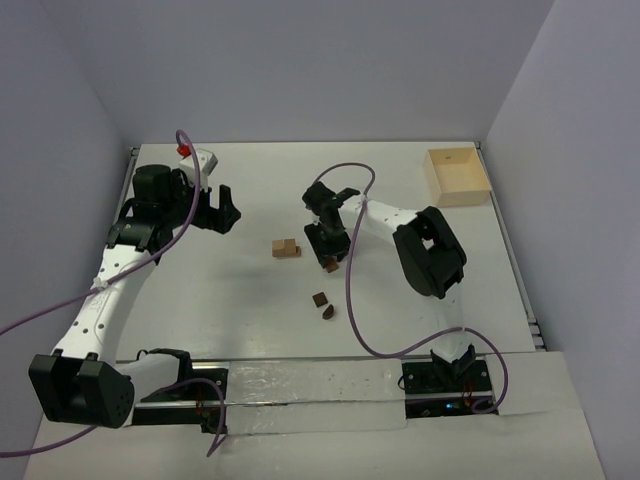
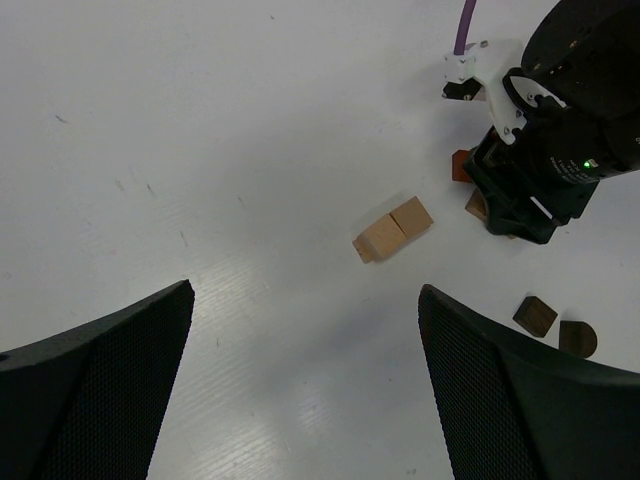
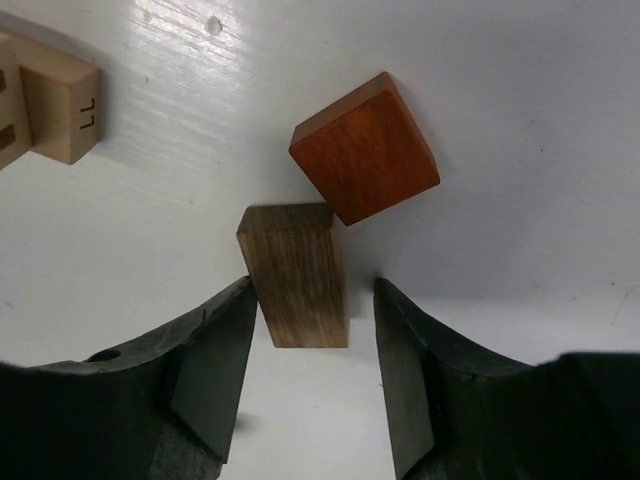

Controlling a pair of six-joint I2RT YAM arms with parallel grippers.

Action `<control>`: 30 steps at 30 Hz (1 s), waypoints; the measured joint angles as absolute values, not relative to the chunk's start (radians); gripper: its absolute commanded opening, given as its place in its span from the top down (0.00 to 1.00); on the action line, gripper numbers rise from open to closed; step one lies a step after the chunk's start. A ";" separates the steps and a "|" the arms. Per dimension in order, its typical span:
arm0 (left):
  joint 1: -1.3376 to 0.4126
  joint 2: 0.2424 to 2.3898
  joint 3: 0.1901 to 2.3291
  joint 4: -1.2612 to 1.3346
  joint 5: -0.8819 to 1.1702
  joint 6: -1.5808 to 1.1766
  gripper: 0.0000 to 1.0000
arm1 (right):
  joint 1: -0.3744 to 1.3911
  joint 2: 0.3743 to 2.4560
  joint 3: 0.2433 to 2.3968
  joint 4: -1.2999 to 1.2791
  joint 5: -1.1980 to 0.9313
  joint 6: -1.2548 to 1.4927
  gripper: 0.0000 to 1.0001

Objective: Build the wood block tower

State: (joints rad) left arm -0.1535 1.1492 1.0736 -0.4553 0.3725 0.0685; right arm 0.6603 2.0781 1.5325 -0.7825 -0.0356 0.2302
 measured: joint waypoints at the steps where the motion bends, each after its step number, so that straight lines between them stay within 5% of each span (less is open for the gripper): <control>1: -0.153 1.150 1.073 -0.456 0.371 0.068 0.01 | 0.664 2.078 1.530 -0.780 -0.024 0.230 0.59; 5: -0.153 1.152 1.073 -0.455 0.370 0.072 0.01 | 0.678 2.070 1.515 -0.769 -0.002 0.223 0.90; 8: -0.153 1.155 1.073 -0.455 0.370 0.076 0.01 | 0.686 2.052 1.497 -0.774 -0.008 0.210 1.00; 16: -0.147 1.156 1.073 -0.459 0.407 0.098 0.01 | 0.685 1.968 1.590 -0.880 -0.069 0.004 1.00; 26: 0.036 1.212 1.108 -0.463 0.644 0.073 0.01 | 0.669 2.087 2.197 -1.203 -0.252 -0.482 1.00; 30: 0.102 1.231 1.132 -0.458 0.717 0.046 0.01 | 0.677 2.186 2.273 -1.255 -0.252 -0.602 1.00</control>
